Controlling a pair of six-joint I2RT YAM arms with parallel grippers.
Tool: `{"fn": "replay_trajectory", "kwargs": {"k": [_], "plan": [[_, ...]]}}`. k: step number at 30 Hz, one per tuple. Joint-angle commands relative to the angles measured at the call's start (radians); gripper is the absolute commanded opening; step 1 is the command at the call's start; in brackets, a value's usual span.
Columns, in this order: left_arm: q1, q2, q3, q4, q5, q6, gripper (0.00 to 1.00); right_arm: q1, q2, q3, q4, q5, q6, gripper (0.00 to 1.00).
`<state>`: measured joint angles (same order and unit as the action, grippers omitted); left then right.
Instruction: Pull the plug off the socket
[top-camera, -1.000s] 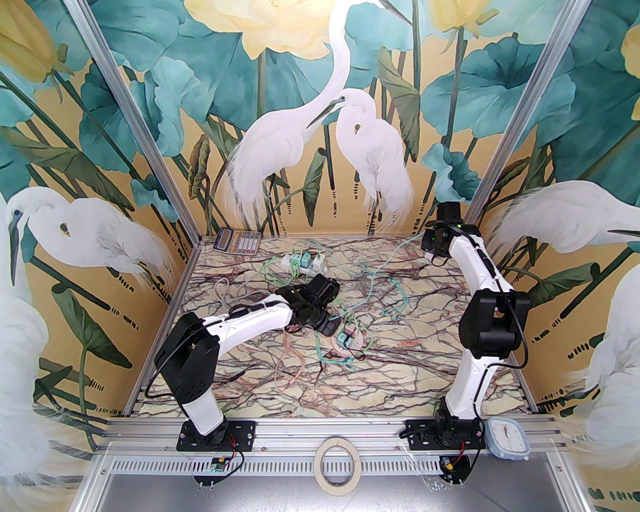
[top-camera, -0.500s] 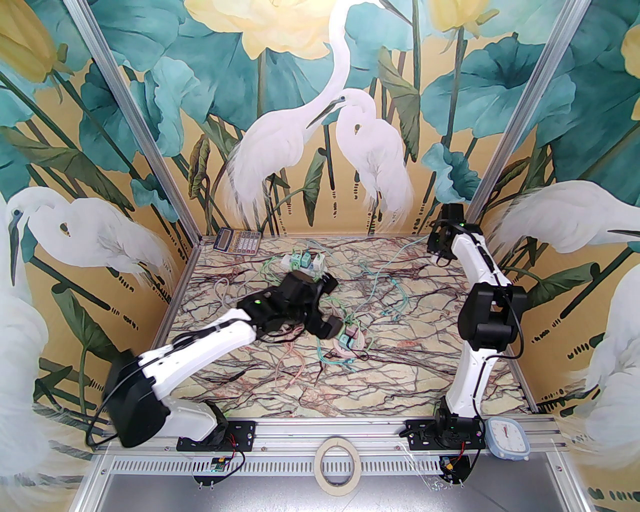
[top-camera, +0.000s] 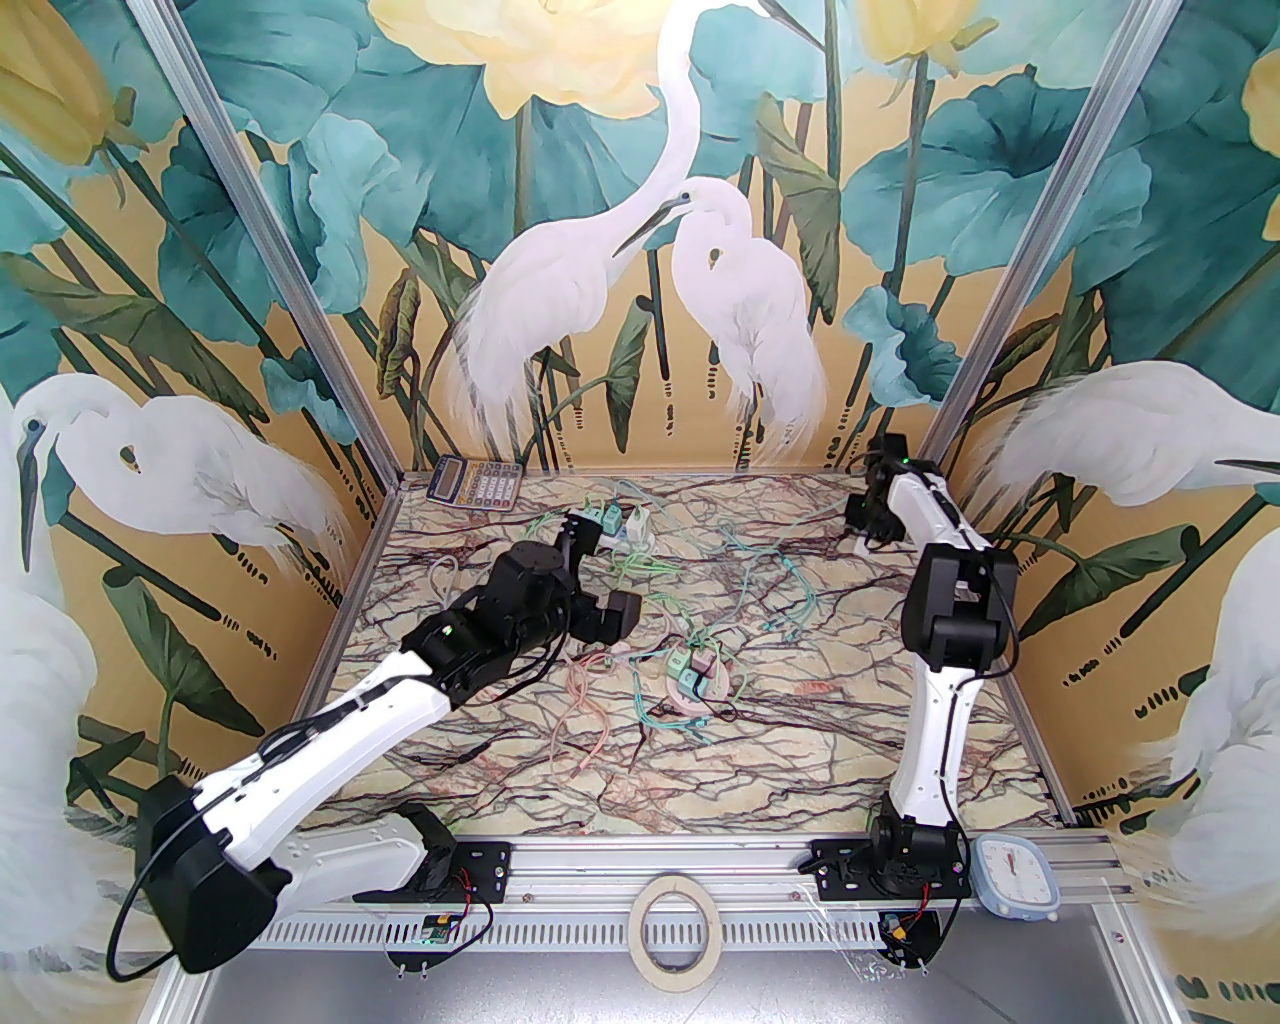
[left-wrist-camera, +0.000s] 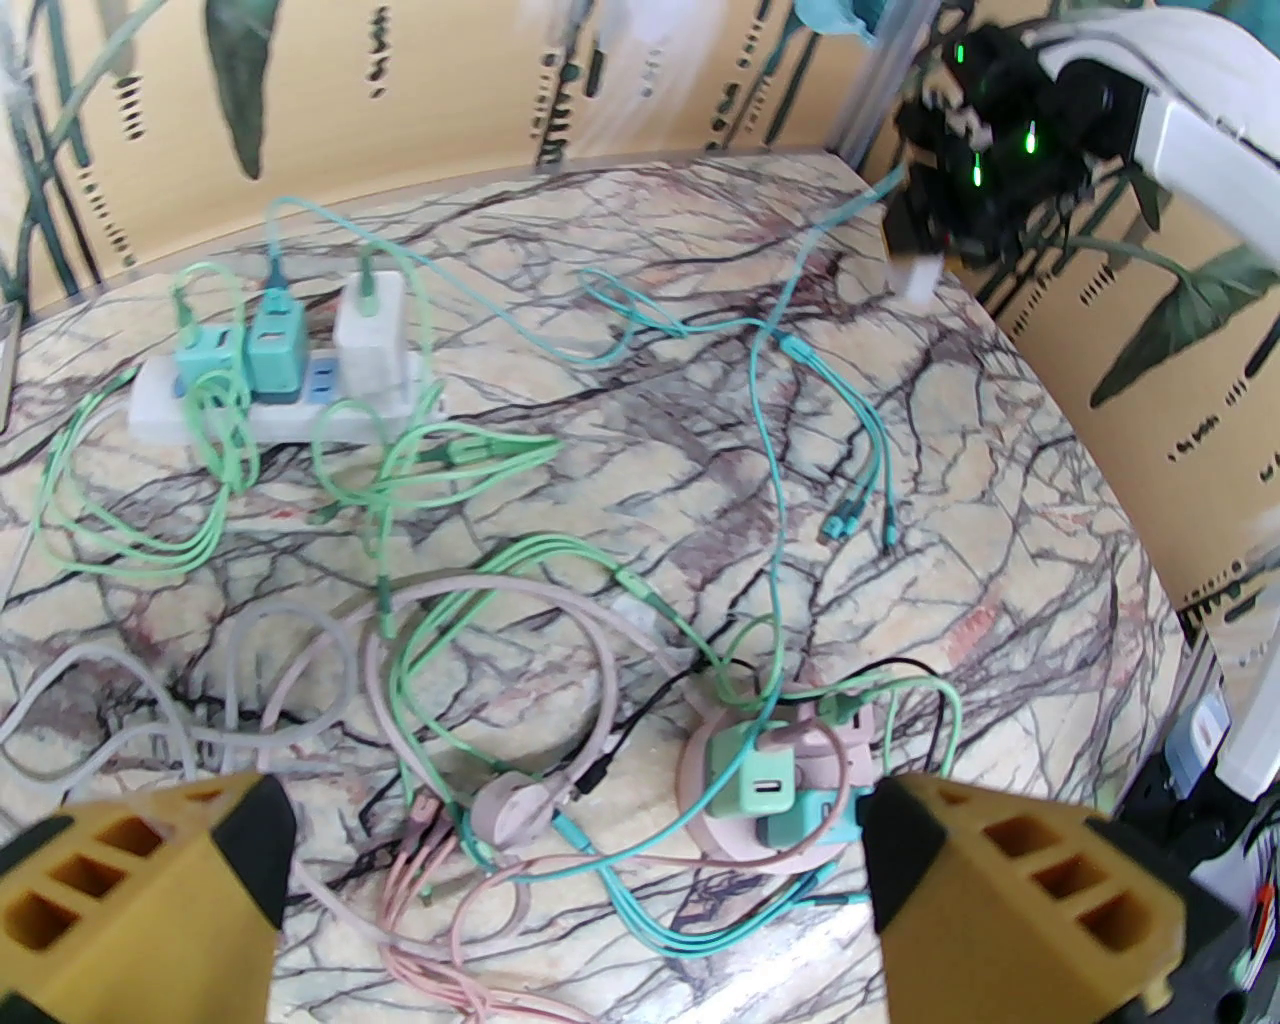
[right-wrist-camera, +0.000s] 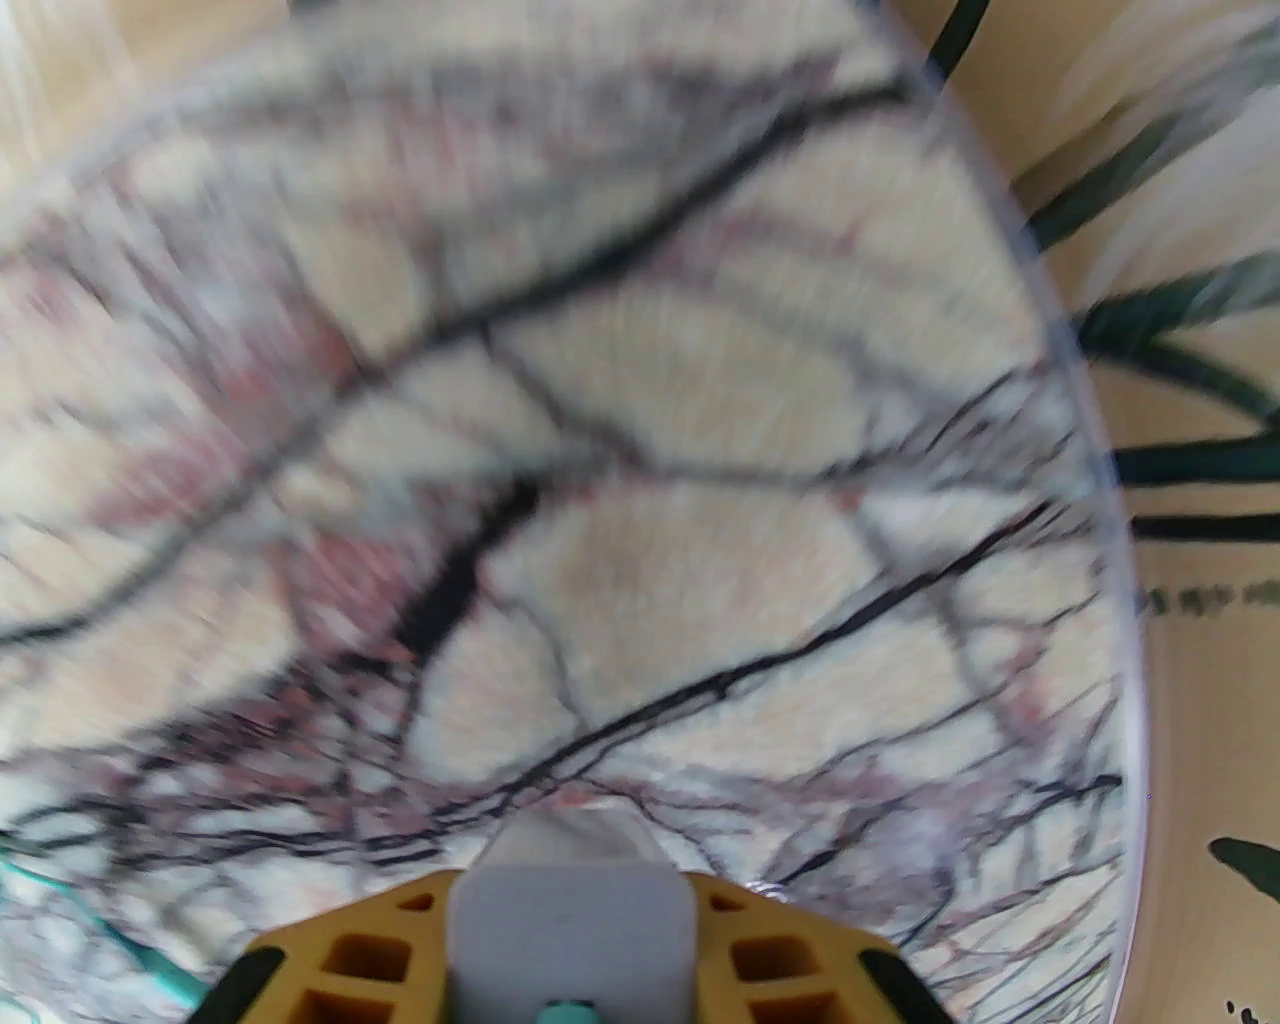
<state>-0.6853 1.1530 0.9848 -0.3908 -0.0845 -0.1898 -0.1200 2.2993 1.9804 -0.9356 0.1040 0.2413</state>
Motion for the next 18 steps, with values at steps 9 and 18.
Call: {"fn": "replay_trajectory", "kwargs": {"k": [9, 18], "plan": [[0.002, -0.033, -0.066, 0.054, -0.015, -0.060, 1.00, 0.009, -0.071, 0.012, -0.063, -0.064, 0.001, 0.62], [0.001, 0.002, -0.090, 0.096, 0.005, -0.091, 1.00, 0.038, -0.300, -0.203, -0.002, -0.191, 0.086, 0.86]]}}
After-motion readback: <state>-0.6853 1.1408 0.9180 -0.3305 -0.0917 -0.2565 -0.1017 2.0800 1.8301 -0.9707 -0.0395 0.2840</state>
